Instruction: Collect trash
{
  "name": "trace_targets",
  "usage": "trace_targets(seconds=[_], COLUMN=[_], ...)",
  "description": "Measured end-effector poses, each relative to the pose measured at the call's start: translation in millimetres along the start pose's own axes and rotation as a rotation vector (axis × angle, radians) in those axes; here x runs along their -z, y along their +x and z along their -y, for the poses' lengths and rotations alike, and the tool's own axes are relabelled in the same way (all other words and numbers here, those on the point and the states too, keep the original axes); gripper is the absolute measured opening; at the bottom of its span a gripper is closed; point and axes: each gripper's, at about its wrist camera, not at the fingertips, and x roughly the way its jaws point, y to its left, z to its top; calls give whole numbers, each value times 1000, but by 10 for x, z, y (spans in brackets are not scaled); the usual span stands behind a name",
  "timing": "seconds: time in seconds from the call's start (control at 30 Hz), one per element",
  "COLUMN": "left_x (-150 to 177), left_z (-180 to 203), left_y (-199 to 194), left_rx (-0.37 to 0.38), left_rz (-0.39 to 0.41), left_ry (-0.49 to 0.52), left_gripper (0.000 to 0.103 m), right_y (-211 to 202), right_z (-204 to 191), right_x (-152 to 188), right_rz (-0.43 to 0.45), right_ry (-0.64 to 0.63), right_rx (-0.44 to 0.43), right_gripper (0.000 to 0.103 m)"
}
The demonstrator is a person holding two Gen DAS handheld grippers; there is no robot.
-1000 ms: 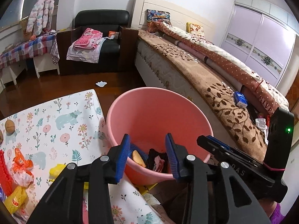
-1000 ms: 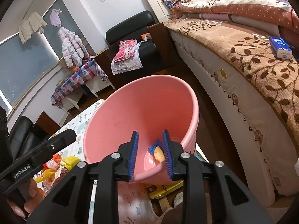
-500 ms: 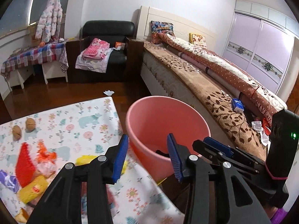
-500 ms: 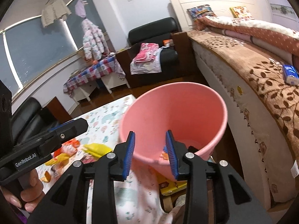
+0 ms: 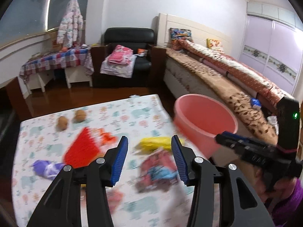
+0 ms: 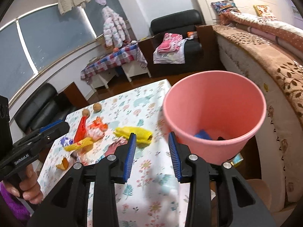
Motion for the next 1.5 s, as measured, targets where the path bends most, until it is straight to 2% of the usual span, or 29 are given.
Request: trace_targets(seconds=[0.27, 0.43, 0.53, 0.67, 0.73, 0.8, 0.9, 0.97, 1.03, 1.4, 1.5], left_x=[379, 482, 478, 485, 488, 486, 504, 519, 527, 402, 387], left_z=[-557, -708, -720, -753, -774, -795, -861, -886, -905, -992, -952], left_y=[-95, 35, 151, 266, 308, 333, 368, 338, 281, -143, -185], left_rx=[-75, -78, -75, -53, -36, -23, -9, -6, 1, 36, 23], left_rz=[-76, -116, -131, -143, -143, -143, -152, -145, -136, -47, -37], left_ry=[5, 13, 33, 69, 71, 67, 52, 48, 36, -68, -73], left_gripper=[48, 48, 48, 48, 44, 28, 16, 12, 9, 9, 9], right_y=[218, 399, 479, 487, 506, 546, 639, 699, 727, 821, 780], right_z=[-196, -367, -467, -557, -580, -602, -605, -600, -601, -561, -550], right_x=[106, 174, 198, 149, 127, 130, 168, 187, 198, 296, 302], right_rz=[-71, -142, -178, -182, -182, -193, -228, -249, -256, -269, -260], right_ry=[-39, -47, -50, -20, -19, -23, -13, 4, 9, 32, 22], right_rx=[-46, -88, -101, -120, -107, -85, -65, -62, -59, -47, -58], right_gripper=[37, 38, 43, 48, 50, 50, 50, 50, 50, 50, 43])
